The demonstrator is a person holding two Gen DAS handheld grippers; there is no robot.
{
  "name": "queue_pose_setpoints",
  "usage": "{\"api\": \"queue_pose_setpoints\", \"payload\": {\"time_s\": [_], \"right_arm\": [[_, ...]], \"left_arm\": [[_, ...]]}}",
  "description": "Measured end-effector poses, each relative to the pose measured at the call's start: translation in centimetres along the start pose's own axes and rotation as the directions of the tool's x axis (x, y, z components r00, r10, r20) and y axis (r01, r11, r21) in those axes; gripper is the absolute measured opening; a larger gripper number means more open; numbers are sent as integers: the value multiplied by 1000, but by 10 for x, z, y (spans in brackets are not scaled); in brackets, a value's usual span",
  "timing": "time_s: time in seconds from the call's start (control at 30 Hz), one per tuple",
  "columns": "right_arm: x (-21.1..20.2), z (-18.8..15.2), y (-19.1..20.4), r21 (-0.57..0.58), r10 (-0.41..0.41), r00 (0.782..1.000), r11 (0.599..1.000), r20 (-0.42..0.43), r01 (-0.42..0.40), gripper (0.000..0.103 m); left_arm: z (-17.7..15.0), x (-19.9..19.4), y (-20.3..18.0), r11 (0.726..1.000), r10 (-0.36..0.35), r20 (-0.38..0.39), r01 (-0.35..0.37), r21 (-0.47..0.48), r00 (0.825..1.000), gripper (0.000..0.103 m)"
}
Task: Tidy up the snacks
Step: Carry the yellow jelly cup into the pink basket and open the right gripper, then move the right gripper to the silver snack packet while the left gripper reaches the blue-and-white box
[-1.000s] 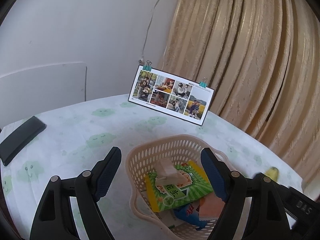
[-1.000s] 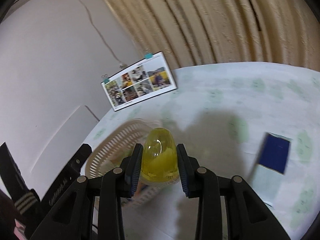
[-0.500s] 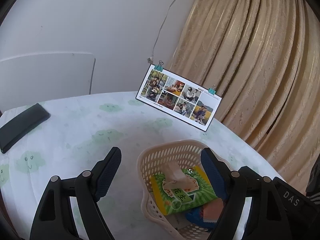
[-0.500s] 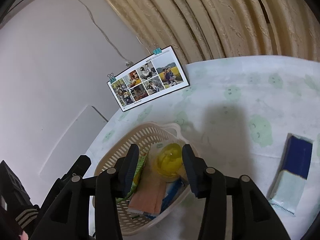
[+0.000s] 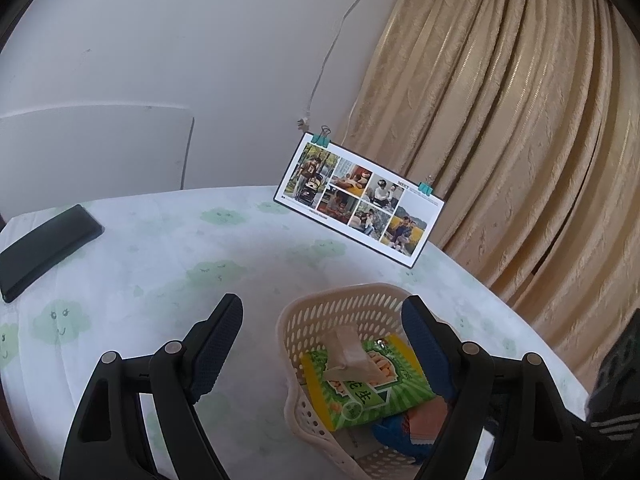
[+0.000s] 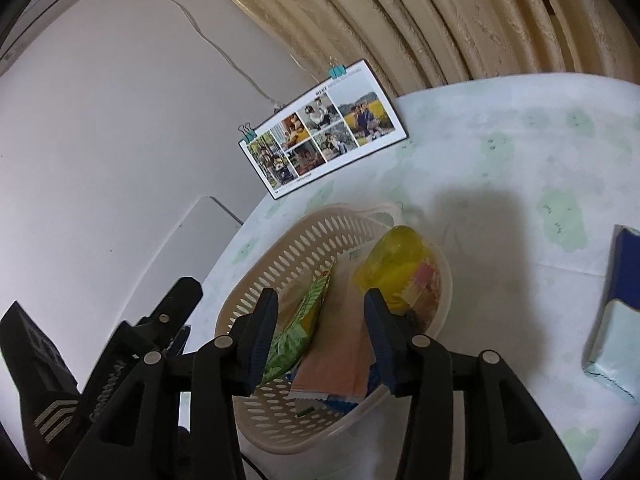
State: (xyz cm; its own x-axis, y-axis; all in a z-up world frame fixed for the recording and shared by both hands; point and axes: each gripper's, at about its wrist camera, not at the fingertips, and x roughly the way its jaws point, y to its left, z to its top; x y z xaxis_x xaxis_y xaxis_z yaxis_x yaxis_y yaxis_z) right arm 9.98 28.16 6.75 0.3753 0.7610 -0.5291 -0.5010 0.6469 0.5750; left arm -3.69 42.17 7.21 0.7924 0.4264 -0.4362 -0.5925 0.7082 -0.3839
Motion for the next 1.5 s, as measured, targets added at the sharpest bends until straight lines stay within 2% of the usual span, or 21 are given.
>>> {"api": "queue_pose_setpoints", "payload": {"time_s": [0.1, 0.37, 0.83, 1.23, 1.5], "right_arm": [[-9, -1, 0, 0, 1, 1000, 1000, 24, -1, 44], [-29, -11, -9, -14, -72, 995, 997, 65, 73, 44], [-61, -30, -60, 86, -201, 974, 978, 108, 192, 49], [-95, -49, -94, 140, -311, 943, 945, 119, 294, 49], [-119, -58, -110, 168, -362, 922, 926, 138, 339, 49]], "left_arm": [[0, -1, -1, 1000, -3, -1, 3, 7, 1000, 82], [-5, -1, -8, 999, -1, 7, 1, 44, 1000, 82], [-16, -15, -33, 986, -5, 86, -9, 169, 996, 82], [-32, -33, -61, 952, -41, 163, -11, 307, 986, 83], [-48, -40, -81, 915, -75, 180, -4, 404, 981, 84]]}}
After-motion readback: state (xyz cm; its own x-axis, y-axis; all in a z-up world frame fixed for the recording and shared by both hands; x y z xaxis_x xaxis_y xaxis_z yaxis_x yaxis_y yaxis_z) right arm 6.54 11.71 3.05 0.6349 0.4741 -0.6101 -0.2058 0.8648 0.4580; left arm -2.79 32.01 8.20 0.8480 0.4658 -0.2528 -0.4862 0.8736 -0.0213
